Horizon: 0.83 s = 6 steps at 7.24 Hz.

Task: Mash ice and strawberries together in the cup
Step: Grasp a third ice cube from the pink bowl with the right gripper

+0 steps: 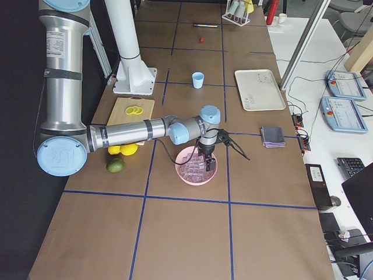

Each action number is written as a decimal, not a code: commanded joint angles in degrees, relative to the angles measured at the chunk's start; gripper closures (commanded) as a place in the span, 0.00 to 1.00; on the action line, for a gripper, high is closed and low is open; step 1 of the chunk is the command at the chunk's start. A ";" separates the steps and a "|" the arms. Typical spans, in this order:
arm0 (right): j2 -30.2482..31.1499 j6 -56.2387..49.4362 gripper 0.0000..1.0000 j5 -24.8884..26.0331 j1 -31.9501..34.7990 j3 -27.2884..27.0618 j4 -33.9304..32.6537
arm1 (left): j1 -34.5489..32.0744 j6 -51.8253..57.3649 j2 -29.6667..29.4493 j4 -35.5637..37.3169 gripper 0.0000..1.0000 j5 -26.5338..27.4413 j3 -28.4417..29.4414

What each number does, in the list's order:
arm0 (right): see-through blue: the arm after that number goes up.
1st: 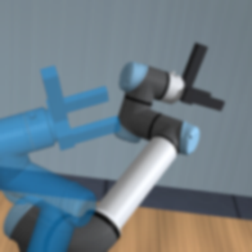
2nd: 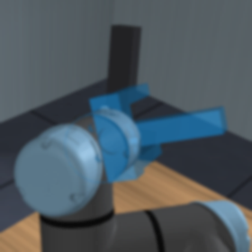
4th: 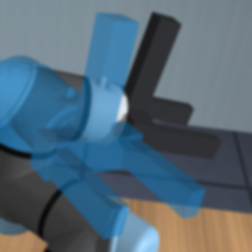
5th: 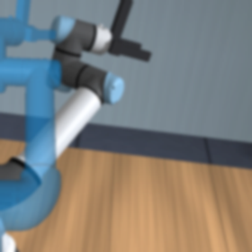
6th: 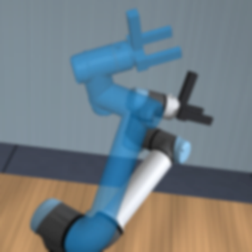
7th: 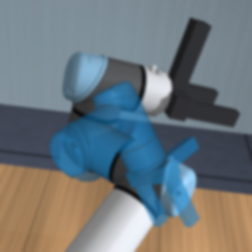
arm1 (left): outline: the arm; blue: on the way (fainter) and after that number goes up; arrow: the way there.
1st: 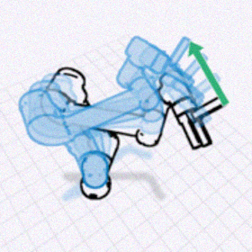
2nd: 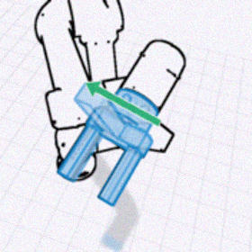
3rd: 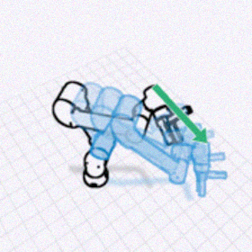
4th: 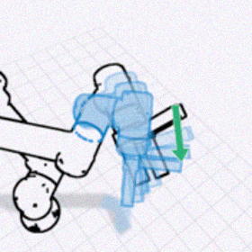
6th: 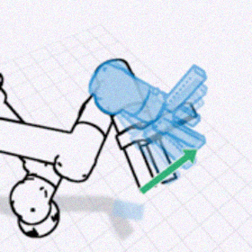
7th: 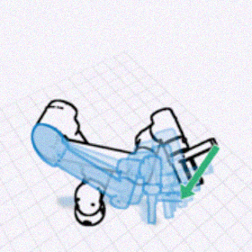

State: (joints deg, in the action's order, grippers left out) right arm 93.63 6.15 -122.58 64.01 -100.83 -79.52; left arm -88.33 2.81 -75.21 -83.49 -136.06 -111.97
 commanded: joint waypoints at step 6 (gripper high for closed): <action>0.15 4.04 0.12 -0.29 -2.22 0.37 -0.02 | 0.00 0.09 -0.02 0.00 0.00 0.35 -0.09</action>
State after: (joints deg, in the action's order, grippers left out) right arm 93.82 9.91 -122.94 62.08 -100.52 -79.54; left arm -88.33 2.90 -75.23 -83.50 -135.93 -112.06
